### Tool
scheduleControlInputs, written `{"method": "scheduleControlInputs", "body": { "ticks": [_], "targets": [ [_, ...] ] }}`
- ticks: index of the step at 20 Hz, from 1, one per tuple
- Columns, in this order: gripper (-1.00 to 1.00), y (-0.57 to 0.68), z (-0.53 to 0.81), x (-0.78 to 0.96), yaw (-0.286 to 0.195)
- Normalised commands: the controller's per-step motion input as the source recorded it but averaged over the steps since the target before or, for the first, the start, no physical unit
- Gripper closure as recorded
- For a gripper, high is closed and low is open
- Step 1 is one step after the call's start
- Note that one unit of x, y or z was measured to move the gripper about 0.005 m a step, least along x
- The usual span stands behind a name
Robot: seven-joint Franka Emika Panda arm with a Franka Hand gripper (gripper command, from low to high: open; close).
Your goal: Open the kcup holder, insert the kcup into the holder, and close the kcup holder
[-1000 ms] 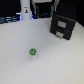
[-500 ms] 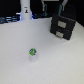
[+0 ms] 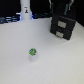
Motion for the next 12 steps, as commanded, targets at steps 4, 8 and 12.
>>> {"method": "scheduleControlInputs", "body": {
  "ticks": [4,8,12],
  "targets": [
    [-1.0,0.63,-0.23,-0.33,-0.165],
    [-1.0,0.61,-0.24,-0.32,-0.156],
    [-1.0,0.53,-0.28,-0.26,-0.149]
  ]
}}
